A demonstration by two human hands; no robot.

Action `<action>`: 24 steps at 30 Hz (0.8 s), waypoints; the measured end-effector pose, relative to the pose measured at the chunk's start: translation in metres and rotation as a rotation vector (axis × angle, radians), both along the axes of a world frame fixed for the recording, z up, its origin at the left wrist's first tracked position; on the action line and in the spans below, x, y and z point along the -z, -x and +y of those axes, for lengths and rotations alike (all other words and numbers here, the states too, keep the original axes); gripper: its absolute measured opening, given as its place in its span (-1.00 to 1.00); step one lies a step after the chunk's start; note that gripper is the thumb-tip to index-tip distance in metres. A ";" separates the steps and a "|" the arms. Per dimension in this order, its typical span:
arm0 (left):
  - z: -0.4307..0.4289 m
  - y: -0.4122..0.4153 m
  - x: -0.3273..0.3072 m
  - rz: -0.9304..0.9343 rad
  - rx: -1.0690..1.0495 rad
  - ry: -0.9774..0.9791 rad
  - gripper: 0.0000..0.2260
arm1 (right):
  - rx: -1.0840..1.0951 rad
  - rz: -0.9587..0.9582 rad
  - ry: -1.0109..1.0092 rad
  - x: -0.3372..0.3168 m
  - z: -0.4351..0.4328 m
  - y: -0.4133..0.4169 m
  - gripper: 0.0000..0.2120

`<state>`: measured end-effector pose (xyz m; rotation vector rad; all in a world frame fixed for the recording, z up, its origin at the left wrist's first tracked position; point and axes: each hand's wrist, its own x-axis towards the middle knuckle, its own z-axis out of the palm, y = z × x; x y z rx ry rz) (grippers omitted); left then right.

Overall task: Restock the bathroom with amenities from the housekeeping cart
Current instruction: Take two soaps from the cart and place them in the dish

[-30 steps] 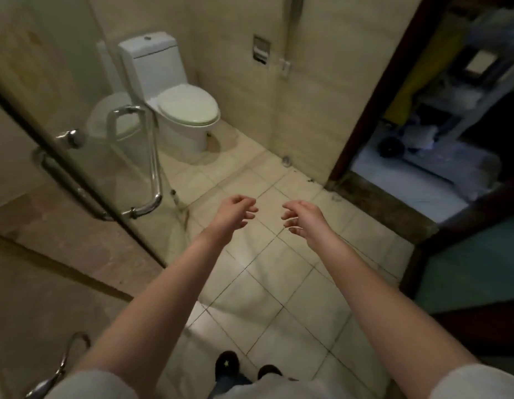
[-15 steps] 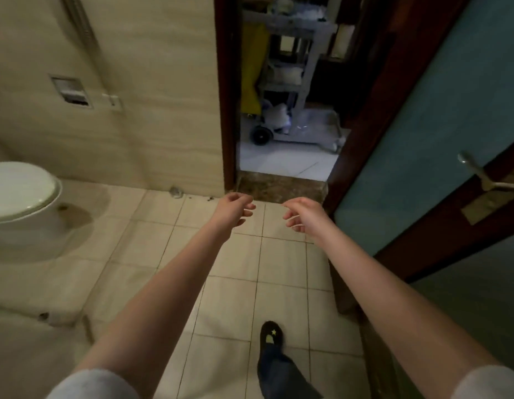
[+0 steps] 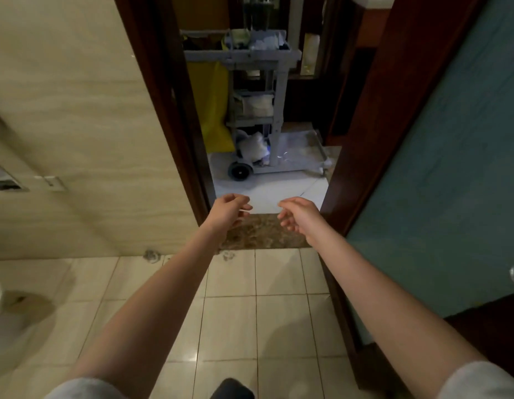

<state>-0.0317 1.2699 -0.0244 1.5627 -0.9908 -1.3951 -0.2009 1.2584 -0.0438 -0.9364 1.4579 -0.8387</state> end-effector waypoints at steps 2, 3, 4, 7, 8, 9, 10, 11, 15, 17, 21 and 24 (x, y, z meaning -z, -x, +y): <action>-0.045 -0.005 -0.004 -0.017 0.012 -0.006 -0.91 | -0.017 0.015 0.015 -0.006 -0.042 -0.006 -0.94; -0.068 -0.008 -0.005 -0.024 0.019 -0.010 -0.89 | -0.018 0.021 0.021 -0.009 -0.063 -0.010 -0.93; -0.092 -0.011 -0.006 -0.027 0.025 -0.009 -0.88 | -0.013 0.024 0.026 -0.011 -0.086 -0.014 -0.92; -0.162 -0.019 -0.008 -0.034 0.046 0.002 -0.91 | 0.009 0.024 0.036 -0.014 -0.153 -0.024 -0.95; -0.186 -0.023 -0.009 -0.034 0.054 0.005 -0.90 | 0.018 0.032 0.043 -0.014 -0.176 -0.026 -0.95; -0.212 -0.027 -0.010 -0.028 0.066 0.012 -0.88 | 0.034 0.036 0.050 -0.016 -0.199 -0.029 -0.93; -0.238 -0.031 -0.013 -0.012 0.079 0.024 -0.85 | 0.061 0.038 0.058 -0.018 -0.223 -0.031 -0.94; -0.265 -0.035 -0.018 0.006 0.092 0.041 -0.83 | 0.090 0.037 0.068 -0.023 -0.249 -0.033 -0.97; -0.363 -0.044 -0.038 0.000 0.114 0.084 -0.80 | 0.169 0.056 0.132 -0.043 -0.341 -0.038 -0.97; -0.405 -0.041 -0.043 -0.029 0.136 0.097 -0.79 | 0.186 0.060 0.159 -0.050 -0.380 -0.038 -0.97; -0.490 -0.026 -0.039 -0.059 0.161 0.128 -0.76 | 0.213 0.041 0.177 -0.050 -0.460 -0.033 -0.94; -0.553 -0.009 -0.031 -0.118 0.186 0.128 -0.83 | 0.204 0.034 0.182 -0.041 -0.522 -0.022 -0.91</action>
